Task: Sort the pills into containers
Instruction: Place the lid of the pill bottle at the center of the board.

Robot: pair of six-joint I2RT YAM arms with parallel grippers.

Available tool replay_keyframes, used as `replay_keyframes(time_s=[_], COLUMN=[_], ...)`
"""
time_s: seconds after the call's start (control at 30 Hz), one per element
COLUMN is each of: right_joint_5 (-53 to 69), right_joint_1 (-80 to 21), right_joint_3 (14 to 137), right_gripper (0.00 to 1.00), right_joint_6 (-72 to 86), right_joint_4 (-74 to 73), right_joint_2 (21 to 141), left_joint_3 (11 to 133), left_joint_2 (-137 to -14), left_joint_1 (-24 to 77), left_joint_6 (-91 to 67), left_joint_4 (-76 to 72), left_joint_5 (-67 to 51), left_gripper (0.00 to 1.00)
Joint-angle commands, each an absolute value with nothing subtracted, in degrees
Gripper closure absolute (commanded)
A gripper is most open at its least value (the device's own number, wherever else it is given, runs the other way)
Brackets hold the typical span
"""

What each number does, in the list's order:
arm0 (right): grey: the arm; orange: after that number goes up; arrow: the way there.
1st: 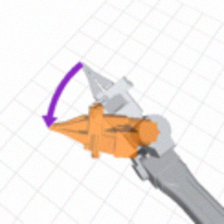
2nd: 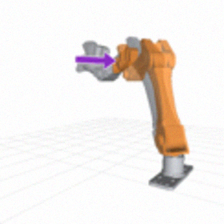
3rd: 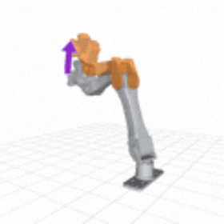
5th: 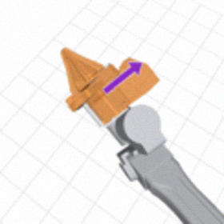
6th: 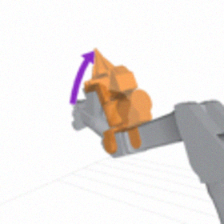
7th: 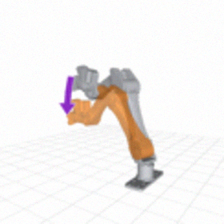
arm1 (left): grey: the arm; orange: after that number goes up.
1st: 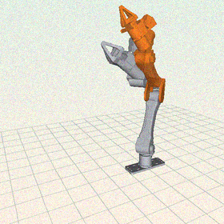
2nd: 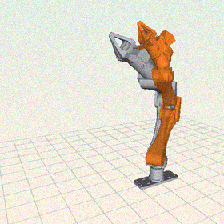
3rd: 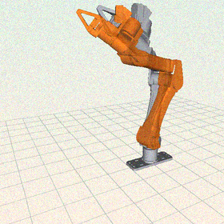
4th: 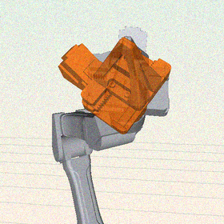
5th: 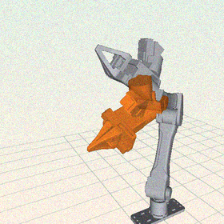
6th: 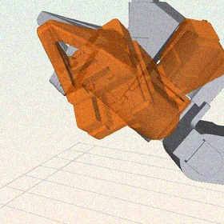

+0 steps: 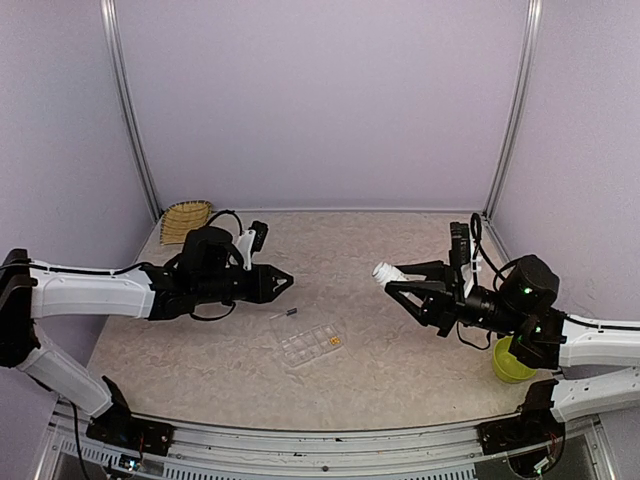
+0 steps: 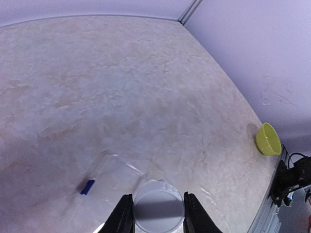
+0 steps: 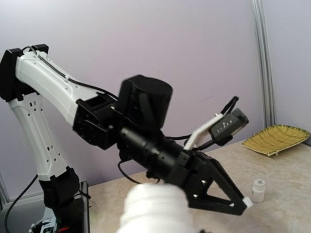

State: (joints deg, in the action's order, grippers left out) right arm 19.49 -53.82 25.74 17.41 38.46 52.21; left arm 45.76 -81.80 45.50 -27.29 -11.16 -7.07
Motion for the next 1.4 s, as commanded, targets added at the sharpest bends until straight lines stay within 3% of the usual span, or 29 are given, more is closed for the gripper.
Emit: replay_keyframes(time_s=[0.0,0.9,1.1,1.37], right_joint_5=[19.45,19.51,19.42,20.82], right_joint_1=[-53.55,-53.61,-53.51,-53.5], right_joint_3=[25.66,24.04,23.15,20.77], right_gripper=[0.92,0.91,0.91,0.91], right_joint_6=[17.02,17.49,17.42,17.62], right_joint_4=[38.91,40.31,40.88,45.27], right_joint_2=[51.49,52.44,52.56,55.21], left_joint_3=[43.91,38.32,37.97,38.12], left_joint_2=[-81.06,-93.63,-93.07,-89.38], left_joint_1=[42.92,33.18,33.15,35.34], left_joint_6=[-25.44,-29.47,-30.23,-30.72], left_joint_4=[-8.09,-1.58,-2.2,-1.36], left_joint_5=[-0.68,7.54,7.11,6.47], left_gripper=[0.69,0.68,0.57,0.23])
